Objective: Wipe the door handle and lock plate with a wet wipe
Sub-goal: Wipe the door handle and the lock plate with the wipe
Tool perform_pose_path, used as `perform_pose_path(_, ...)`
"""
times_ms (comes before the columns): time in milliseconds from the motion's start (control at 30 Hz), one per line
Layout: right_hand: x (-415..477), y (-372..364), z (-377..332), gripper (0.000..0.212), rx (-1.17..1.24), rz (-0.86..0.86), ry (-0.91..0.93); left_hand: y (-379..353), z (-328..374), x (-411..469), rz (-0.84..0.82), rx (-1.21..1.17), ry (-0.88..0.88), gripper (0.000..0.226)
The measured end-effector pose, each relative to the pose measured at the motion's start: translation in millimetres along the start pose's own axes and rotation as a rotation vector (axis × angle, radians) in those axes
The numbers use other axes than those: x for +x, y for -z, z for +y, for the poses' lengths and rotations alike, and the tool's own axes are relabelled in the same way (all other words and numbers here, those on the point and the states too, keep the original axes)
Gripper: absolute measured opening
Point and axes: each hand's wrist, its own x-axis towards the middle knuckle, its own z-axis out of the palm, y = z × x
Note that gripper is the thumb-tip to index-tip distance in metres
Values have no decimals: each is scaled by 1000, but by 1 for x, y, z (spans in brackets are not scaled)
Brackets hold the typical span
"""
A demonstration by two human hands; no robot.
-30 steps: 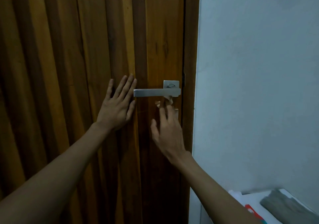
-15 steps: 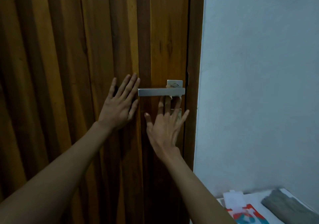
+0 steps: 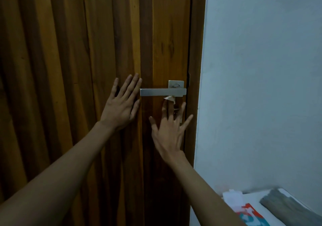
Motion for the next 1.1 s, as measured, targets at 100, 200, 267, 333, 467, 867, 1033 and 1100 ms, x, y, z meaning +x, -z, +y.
perform_pose_path(100, 5, 7, 1, 72, -5, 10, 28, 2, 0, 1, -9, -9, 10, 65)
perform_pose_path(200, 20, 15, -6, 70, -7, 35, 43, 2, 1, 0, -6, -14, 20, 65)
perform_pose_path(267, 31, 18, -16, 71, 22, 50, 22, 4, 3, 0, 11, -16, 24, 65)
perform_pose_path(333, 39, 19, -24, 73, 67, 79, -3, 6, 2, 1, 20, -17, 17, 64)
perform_pose_path(467, 28, 2, -15, 72, 41, 67, 12, -1, -2, -1, -2, -8, 11, 65)
perform_pose_path(867, 40, 7, -9, 67, 17, 108, 50, 1, 1, 1, 2, -8, 11, 65)
perform_pose_path(1033, 10, -1, 8, 73, -24, 61, 63, 2, 0, -1, -11, -2, 15, 65)
perform_pose_path(1100, 5, -1, 21, 73, -46, 45, 84, 2, 0, 0, -8, 1, 9, 65)
